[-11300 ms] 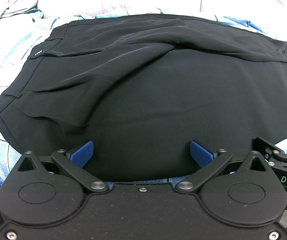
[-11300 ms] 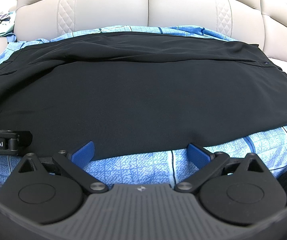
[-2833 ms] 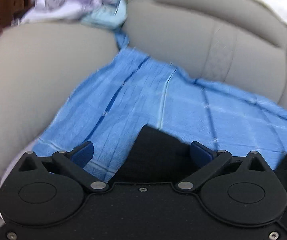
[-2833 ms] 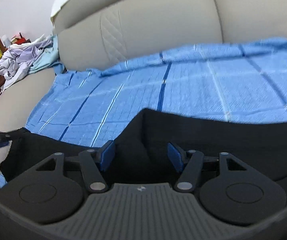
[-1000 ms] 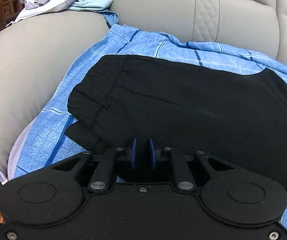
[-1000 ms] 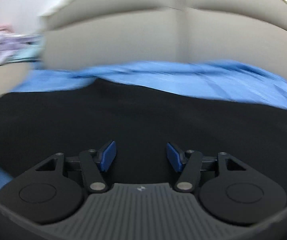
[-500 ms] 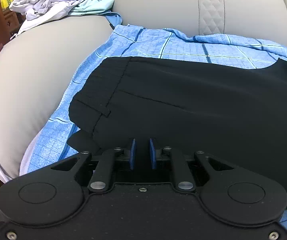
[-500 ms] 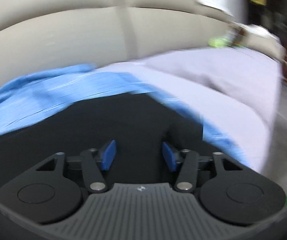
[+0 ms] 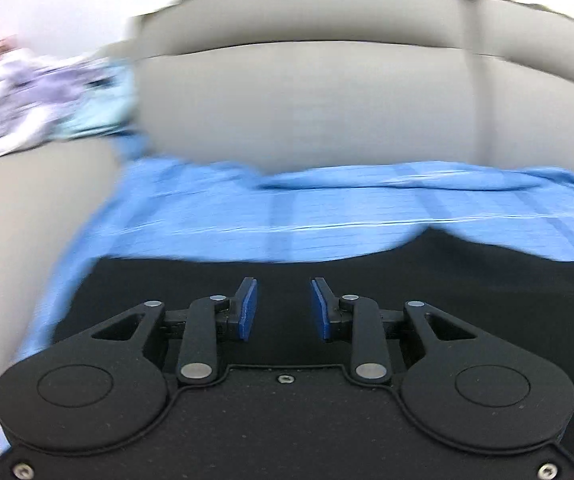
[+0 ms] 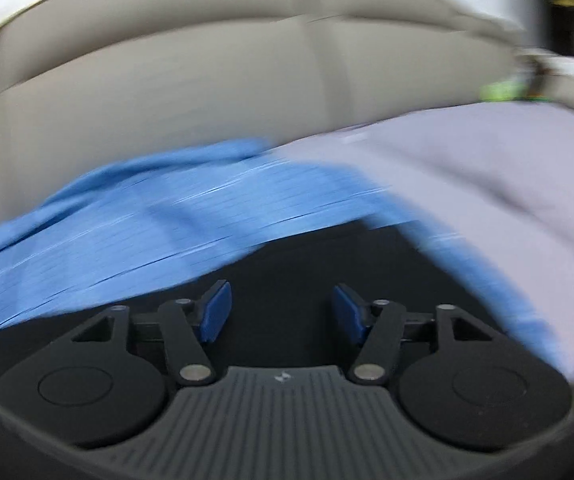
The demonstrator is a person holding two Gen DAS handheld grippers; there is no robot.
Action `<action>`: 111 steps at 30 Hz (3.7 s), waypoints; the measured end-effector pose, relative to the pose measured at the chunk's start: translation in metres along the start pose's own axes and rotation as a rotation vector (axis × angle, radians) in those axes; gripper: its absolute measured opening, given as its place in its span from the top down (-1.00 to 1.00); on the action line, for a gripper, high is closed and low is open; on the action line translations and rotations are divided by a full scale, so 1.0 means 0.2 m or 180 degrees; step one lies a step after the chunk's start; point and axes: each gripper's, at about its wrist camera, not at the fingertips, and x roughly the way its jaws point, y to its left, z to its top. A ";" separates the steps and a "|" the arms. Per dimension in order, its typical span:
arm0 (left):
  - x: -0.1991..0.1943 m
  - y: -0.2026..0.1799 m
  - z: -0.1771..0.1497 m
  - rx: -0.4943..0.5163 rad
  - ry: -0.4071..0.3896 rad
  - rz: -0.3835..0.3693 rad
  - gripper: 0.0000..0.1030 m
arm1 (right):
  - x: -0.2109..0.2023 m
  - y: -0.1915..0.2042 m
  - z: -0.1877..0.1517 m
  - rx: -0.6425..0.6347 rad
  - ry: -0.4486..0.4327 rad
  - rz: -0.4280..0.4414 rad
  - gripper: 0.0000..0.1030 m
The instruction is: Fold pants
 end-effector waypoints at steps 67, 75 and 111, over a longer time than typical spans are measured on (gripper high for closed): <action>0.71 -0.57 -0.01 0.0385 -0.0249 -0.0190 0.62 | -0.37 -0.70 -0.51 0.2783 -0.0256 -0.0737 -0.31; 0.71 -0.58 -0.01 0.0408 -0.0257 -0.0163 0.62 | -0.28 -0.74 -0.41 0.2514 -0.0395 -0.0273 -0.11; 0.20 0.44 -0.29 -0.0523 0.0122 0.0261 -0.12 | -0.34 1.50 -0.58 -0.0990 0.0068 0.1597 0.79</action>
